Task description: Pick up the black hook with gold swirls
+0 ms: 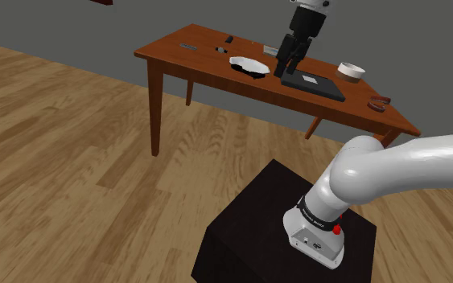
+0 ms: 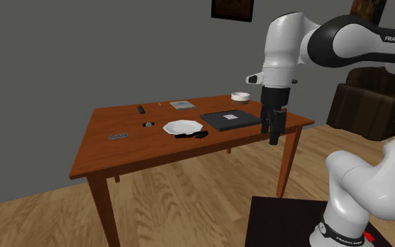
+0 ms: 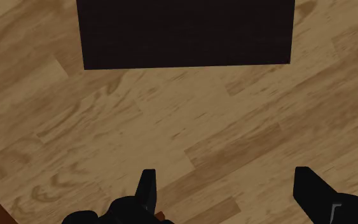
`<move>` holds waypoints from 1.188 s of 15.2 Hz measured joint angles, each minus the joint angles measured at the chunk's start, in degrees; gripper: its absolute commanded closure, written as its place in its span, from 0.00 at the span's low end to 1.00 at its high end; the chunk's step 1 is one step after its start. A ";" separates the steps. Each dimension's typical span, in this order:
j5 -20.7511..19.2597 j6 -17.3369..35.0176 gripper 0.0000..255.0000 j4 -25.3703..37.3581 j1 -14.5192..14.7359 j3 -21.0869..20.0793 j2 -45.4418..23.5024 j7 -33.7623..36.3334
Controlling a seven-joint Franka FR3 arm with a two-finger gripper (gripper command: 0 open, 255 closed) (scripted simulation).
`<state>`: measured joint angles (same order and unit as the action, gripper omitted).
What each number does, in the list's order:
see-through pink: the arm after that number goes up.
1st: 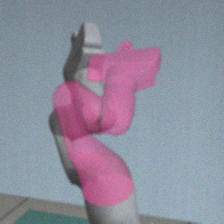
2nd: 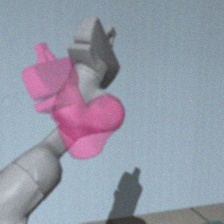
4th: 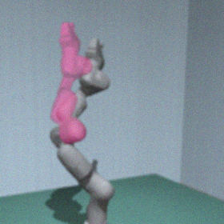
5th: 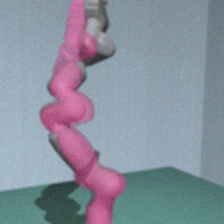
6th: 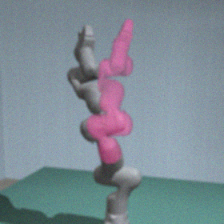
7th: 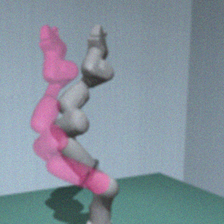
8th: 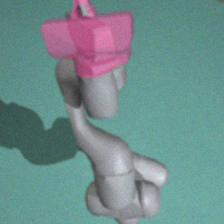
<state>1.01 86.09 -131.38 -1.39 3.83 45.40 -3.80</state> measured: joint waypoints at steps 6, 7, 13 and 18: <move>-3.78 4.20 0.00 1.90 -0.47 2.48 -6.35 -4.47; -4.57 5.31 0.00 2.58 -0.54 3.01 -8.18 -5.45; -8.77 12.10 0.00 6.42 -1.03 5.87 -18.59 -10.86; -11.28 16.16 0.00 12.60 -1.51 8.05 -28.23 -15.28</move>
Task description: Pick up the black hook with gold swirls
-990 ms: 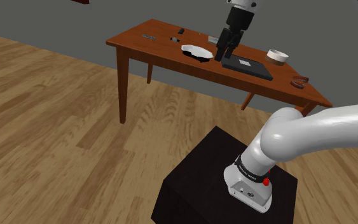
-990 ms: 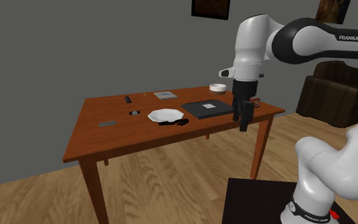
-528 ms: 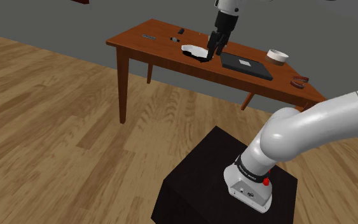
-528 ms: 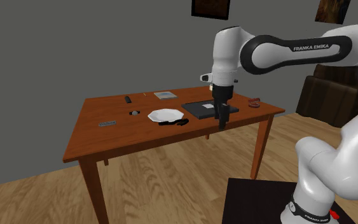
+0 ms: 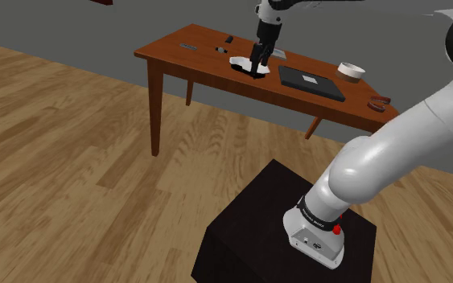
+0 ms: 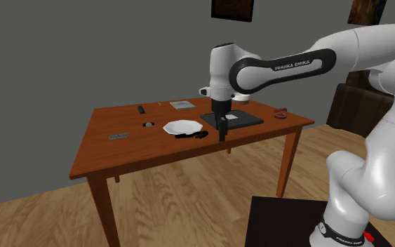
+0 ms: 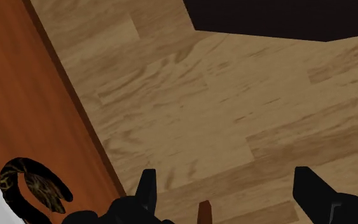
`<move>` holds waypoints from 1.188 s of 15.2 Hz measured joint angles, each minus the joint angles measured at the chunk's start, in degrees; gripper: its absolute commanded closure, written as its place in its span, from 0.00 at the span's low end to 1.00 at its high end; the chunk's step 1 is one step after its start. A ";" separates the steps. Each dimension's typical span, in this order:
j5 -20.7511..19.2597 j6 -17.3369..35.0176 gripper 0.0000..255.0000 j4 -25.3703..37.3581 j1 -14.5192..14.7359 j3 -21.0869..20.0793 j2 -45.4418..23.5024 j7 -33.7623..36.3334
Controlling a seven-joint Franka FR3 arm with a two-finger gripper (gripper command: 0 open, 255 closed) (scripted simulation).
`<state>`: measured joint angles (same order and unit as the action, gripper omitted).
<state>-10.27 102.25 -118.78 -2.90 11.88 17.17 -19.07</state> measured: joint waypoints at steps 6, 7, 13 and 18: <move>-1.89 3.83 0.00 8.66 -0.88 2.18 -11.37 -5.18; -2.07 4.17 0.00 10.42 -1.03 2.43 -13.27 -5.97; -2.21 6.20 0.00 23.20 -2.67 3.80 -26.68 -11.14; -1.49 4.92 0.00 38.52 -4.81 4.16 -39.32 -15.48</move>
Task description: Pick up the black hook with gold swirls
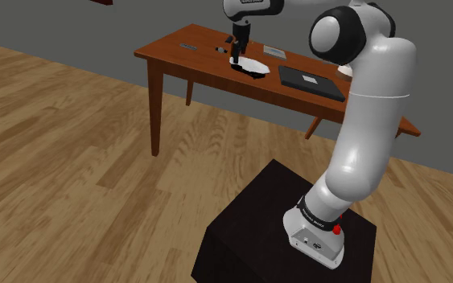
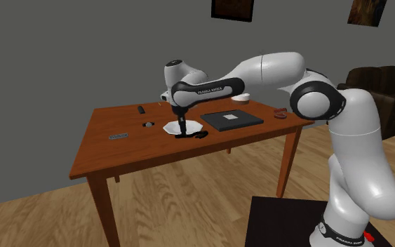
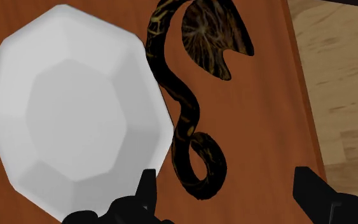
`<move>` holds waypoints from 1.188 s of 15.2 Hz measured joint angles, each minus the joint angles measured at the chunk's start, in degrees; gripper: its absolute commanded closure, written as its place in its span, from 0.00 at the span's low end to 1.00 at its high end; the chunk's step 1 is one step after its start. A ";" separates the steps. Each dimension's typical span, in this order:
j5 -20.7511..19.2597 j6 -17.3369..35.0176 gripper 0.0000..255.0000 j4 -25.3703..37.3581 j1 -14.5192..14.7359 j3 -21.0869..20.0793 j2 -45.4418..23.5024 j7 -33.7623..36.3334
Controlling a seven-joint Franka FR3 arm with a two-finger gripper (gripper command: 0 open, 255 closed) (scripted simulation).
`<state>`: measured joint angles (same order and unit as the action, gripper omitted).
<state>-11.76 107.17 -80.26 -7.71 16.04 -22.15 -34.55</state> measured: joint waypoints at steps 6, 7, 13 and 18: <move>-0.16 2.46 0.00 1.46 -0.52 0.00 -3.56 -0.30; -0.17 3.19 0.00 0.84 -0.62 0.02 -3.66 -0.28; -0.29 4.86 1.00 -0.59 -0.49 -0.03 -3.86 0.28; -0.29 4.94 1.00 -0.66 -0.42 -0.07 -3.80 0.34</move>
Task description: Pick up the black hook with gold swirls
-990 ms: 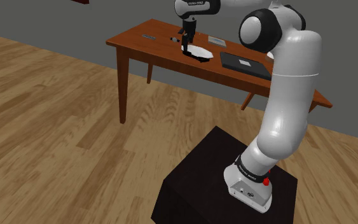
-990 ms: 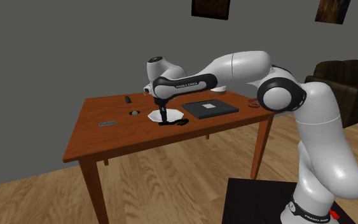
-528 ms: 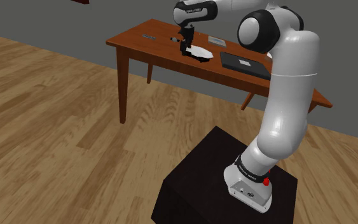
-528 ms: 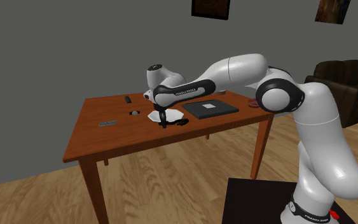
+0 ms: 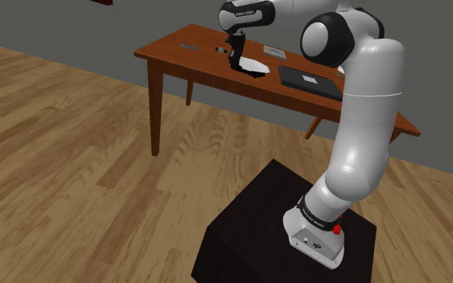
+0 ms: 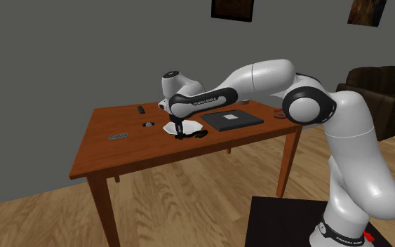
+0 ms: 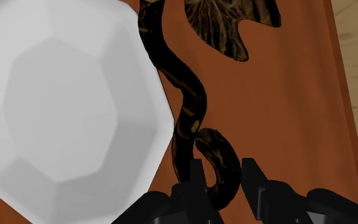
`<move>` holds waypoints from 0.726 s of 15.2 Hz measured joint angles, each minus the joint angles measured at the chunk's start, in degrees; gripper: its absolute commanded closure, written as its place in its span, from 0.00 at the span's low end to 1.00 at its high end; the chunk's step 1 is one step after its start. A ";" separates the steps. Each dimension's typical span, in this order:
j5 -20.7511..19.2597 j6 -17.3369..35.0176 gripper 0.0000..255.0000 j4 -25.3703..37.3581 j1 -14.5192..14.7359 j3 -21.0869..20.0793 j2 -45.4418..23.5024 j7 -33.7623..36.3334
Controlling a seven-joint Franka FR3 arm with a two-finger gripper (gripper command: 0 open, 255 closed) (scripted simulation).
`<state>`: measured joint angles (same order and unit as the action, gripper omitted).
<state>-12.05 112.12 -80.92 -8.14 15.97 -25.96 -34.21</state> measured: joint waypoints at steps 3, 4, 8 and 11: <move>0.01 -0.38 1.00 0.27 -0.01 0.01 0.04 -0.10; 0.07 -0.89 1.00 0.85 -0.07 0.02 -0.07 -0.26; 0.28 -3.60 1.00 3.54 -0.24 0.07 0.04 -1.07; 0.35 -5.54 1.00 5.33 -0.20 0.08 0.22 -1.45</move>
<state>-11.70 106.58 -75.59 -8.33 16.05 -25.74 -35.66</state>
